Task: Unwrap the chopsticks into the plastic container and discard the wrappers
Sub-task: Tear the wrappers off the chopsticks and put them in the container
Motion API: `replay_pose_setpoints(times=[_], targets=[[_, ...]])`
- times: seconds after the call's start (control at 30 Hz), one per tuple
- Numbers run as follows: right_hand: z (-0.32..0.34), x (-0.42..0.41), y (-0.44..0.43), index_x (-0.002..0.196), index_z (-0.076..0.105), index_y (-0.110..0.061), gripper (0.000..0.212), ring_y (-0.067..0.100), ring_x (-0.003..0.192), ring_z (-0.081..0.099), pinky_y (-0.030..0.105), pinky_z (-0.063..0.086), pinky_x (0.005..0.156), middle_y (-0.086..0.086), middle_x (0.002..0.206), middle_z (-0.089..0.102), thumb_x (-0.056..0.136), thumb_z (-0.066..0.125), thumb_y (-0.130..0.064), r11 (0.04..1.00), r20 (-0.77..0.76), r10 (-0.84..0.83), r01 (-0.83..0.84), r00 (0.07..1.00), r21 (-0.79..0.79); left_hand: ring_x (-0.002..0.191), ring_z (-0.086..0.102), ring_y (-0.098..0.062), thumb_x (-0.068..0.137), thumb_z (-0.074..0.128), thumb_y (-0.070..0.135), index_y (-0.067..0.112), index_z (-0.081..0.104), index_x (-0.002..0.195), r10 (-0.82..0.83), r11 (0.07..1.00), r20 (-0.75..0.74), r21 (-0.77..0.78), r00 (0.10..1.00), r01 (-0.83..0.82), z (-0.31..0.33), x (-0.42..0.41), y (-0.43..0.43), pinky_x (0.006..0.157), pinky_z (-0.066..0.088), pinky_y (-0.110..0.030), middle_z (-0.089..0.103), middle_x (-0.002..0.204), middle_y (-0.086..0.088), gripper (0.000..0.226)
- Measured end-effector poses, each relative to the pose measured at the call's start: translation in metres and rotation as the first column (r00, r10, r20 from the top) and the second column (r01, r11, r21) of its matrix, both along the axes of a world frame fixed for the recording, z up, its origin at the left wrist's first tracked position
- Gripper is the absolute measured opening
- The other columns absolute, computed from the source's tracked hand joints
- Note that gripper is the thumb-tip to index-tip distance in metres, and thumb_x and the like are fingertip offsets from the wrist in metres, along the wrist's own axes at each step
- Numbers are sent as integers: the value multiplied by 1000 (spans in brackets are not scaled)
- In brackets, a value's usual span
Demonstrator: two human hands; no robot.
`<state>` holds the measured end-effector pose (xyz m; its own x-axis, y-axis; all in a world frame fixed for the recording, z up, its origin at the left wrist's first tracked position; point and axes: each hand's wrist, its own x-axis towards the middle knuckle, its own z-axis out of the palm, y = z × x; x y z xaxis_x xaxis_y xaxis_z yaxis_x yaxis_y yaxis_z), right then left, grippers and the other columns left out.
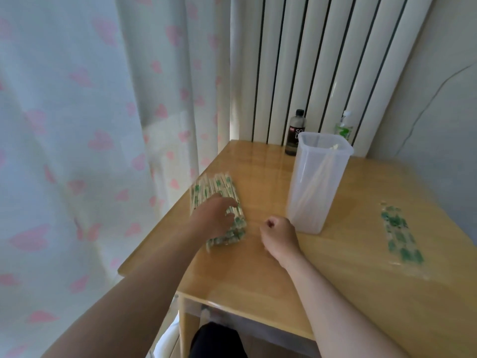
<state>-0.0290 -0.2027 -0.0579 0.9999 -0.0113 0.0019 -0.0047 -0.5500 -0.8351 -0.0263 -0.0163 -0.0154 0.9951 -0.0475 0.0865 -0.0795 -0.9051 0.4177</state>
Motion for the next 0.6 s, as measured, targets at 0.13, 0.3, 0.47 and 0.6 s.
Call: replay_pose_setpoints(times=[0.13,0.3,0.47,0.6], targets=[[-4,0,-3,59,47,-21,34,23,53,52,32,39,52,6,57,54,93,49,-18,999,-1,-7,7,1000,46,121,53,-27,102,49,35,34,50,145,-51,994,-56,97,997,56,-1,8,-11,98,49,-43,46,130,-1,43],[-6,-1,-3,61,47,-20,32,23,55,52,33,40,51,5,58,52,93,48,-18,999,5,-1,1,1000,54,132,45,-30,101,47,50,37,47,147,-25,980,-115,191,993,47,-4,16,-20,106,45,-48,46,140,-2,48],[-5,-1,-3,62,47,-20,29,24,55,52,34,40,52,6,60,52,91,47,-21,999,14,2,-3,1000,50,118,52,-30,91,53,65,28,65,124,-3,964,-109,263,994,32,-6,20,-24,96,50,-48,54,124,-3,51],[-6,-1,-3,63,48,-19,30,23,54,50,33,38,51,6,59,51,93,47,-18,998,4,10,-10,1000,62,100,58,-24,90,60,56,22,70,109,18,978,-70,208,997,-3,-8,23,-24,86,55,-43,58,109,0,40]])
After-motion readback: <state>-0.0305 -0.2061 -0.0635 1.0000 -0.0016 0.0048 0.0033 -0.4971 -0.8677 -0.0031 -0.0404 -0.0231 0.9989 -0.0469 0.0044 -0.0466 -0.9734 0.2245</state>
